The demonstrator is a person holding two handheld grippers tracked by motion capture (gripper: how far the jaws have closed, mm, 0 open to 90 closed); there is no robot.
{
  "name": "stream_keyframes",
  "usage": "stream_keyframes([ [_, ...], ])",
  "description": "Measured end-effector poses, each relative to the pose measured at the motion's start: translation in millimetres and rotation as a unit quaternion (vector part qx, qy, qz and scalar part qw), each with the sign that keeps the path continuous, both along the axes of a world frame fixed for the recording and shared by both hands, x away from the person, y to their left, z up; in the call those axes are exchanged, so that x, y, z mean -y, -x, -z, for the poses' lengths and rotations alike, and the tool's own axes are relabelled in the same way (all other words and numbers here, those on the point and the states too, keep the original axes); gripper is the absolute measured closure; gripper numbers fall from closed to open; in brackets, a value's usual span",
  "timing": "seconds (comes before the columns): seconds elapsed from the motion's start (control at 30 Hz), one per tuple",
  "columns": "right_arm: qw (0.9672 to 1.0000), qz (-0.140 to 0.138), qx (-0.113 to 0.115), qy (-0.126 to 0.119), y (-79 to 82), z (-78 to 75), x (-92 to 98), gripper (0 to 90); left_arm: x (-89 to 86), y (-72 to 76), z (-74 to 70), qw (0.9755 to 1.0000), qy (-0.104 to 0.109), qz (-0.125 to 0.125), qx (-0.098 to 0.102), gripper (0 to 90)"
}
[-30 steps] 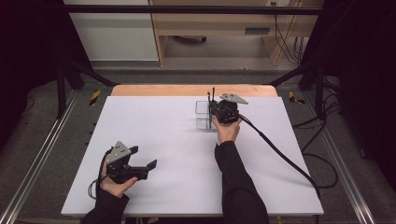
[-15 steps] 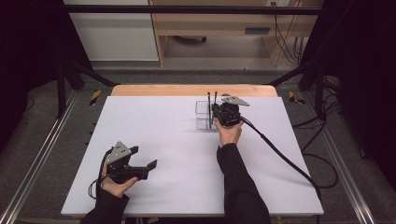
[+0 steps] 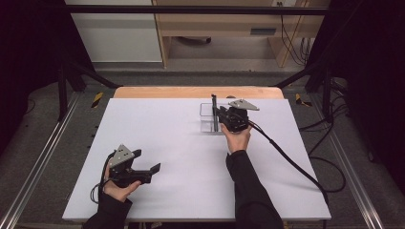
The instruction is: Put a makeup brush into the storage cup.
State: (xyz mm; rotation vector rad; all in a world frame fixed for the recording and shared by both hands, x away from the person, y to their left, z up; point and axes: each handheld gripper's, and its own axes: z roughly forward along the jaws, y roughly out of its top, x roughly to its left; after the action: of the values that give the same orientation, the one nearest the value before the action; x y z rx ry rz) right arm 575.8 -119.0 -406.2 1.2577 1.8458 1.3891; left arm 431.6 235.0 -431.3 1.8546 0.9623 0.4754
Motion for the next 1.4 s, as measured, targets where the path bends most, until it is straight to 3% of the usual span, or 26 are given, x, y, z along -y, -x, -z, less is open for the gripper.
stream_keyframes([
  [0.33,0.9993,-0.038,0.003,0.001,25.1,-13.9,4.1,51.1,-1.0,-0.6,0.6,1.0,-0.002,-0.003,0.0,7.6],
  [0.8,0.9959,-0.086,-0.003,0.028,61.1,-20.2,10.0,23.3,-2.3,-0.8,0.5,1.0,-0.002,-0.005,0.0,7.4],
  [1.1,0.9936,-0.109,-0.002,0.028,82.9,-21.0,20.8,14.3,-2.8,-0.7,0.1,1.0,-0.002,-0.006,0.0,7.3],
  [1.4,0.9933,-0.112,-0.004,0.026,100.5,-15.5,36.0,9.4,-3.3,-1.0,0.1,1.0,-0.003,-0.006,-0.002,6.8],
])
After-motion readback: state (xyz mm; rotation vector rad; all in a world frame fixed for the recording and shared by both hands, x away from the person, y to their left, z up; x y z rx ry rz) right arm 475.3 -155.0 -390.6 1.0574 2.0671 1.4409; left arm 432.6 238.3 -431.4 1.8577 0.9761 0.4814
